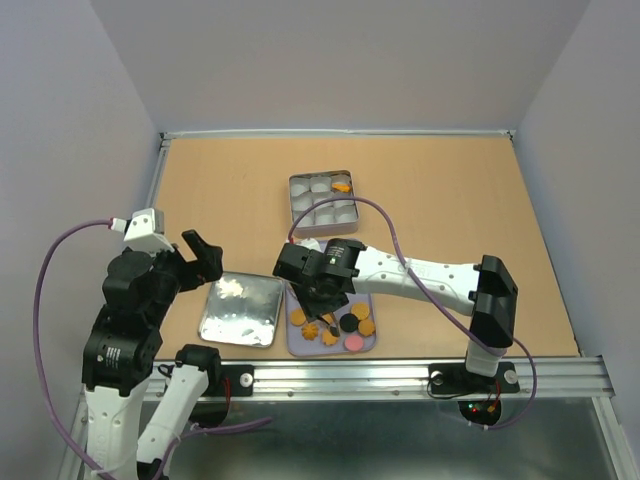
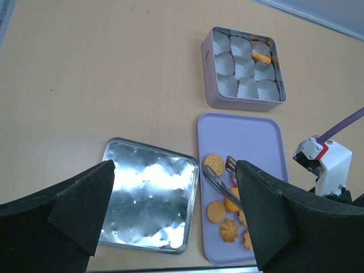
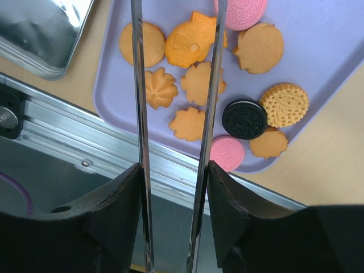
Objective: Pack the cookies
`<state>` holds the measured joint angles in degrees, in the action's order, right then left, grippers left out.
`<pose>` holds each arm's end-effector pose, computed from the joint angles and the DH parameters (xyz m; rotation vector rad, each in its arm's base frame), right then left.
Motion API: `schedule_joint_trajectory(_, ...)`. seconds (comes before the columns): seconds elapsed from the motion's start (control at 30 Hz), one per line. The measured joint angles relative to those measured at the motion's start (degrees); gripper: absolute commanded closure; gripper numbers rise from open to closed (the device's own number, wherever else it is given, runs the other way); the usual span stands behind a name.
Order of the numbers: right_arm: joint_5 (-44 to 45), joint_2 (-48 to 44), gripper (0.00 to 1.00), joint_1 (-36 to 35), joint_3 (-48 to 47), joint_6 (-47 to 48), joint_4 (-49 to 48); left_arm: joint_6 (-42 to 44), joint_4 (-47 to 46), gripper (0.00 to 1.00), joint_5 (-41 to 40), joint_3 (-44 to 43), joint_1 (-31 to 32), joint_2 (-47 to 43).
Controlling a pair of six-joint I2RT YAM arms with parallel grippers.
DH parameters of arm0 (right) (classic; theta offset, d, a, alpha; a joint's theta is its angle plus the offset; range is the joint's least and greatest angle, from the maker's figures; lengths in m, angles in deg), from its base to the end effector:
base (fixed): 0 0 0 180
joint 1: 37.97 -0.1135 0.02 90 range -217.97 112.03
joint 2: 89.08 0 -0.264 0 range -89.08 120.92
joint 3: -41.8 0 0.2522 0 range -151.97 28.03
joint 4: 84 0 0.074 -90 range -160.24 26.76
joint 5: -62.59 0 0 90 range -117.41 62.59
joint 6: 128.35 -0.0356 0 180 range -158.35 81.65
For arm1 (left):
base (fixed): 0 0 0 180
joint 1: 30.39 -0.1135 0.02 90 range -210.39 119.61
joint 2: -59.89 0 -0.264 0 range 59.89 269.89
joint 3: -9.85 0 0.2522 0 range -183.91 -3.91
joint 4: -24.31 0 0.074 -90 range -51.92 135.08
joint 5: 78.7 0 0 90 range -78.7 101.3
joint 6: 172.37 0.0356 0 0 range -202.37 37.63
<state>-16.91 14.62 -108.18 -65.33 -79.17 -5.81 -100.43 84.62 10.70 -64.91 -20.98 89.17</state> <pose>0.1290 0.3393 0.2799 -0.6858 2.7525 0.1652 0.0716 -0.0115 0.3944 -0.1463 1.8362 -0.3273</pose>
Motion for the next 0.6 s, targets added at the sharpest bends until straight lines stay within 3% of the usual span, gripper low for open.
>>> schedule_joint_trajectory(0.23,1.77,0.44,0.48,0.00,-0.11,-1.20,0.07,0.00,0.04,0.01,0.90,0.24,0.00,-1.05)
schedule_joint_trajectory(0.6,2.19,3.26,0.61,0.00,-1.53,-1.66,0.17,0.00,0.04,0.01,1.68,0.28,0.00,-1.73)
